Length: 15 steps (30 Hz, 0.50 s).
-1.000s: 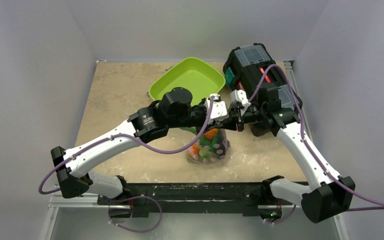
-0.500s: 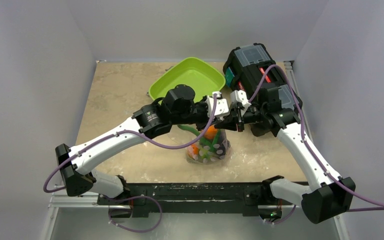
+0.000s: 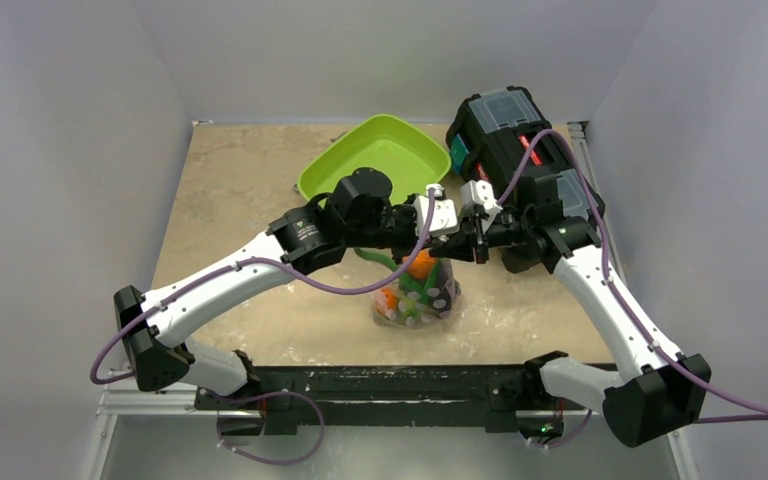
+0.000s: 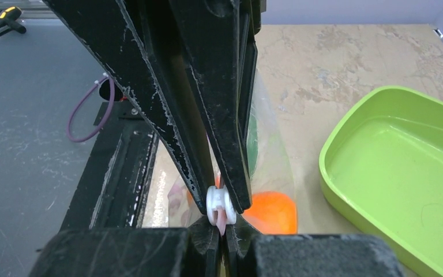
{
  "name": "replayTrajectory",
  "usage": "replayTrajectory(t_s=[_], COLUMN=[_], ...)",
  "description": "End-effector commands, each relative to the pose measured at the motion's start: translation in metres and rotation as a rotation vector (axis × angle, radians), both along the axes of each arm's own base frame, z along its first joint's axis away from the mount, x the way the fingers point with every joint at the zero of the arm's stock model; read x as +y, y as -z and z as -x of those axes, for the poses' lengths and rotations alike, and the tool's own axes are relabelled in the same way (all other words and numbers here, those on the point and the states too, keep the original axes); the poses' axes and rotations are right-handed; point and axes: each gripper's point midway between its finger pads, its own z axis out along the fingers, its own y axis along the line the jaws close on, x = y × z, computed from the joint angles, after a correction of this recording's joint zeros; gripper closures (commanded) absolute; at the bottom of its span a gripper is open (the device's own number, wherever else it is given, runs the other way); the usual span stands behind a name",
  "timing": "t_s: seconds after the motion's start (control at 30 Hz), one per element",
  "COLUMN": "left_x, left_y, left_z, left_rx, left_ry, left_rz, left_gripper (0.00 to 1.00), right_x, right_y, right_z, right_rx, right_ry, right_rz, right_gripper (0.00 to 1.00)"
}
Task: Open the zip-top bag and remove the fake food
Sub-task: Unzip the zipper food storage bag at the center of the board.
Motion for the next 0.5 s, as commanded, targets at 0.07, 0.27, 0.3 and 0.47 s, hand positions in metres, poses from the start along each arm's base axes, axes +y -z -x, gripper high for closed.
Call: replayTrajectory(t_s=[0.07, 0.27, 0.3, 0.47], left_x=[-0.002, 0.021, 0.025, 0.039], left_y=[-0.027, -0.026, -0.026, -0.026], left_z=[0.0, -0.004, -0.004, -0.002], left_rx=[-0.014, 0.027, 0.034, 0.052], left_ry=[0.016, -0.031, -0.032, -0.04], left_rz=[0.067, 0.091, 0.101, 0.133], left_gripper=[1.0, 1.0, 1.0, 1.0], right_x=[0.001, -0.004, -0.004, -0.005], right_y=[-0.006, -0.01, -0.01, -0.01], right_z=[0.01, 0.009, 0.009, 0.007], right_rx=[-0.022, -0.05, -0.051, -0.051], right_ry=[-0.031, -0.014, -0.012, -0.009], right_rz=[-0.019, -0.024, -0.024, -0.025], right_gripper=[1.0, 1.0, 1.0, 1.0])
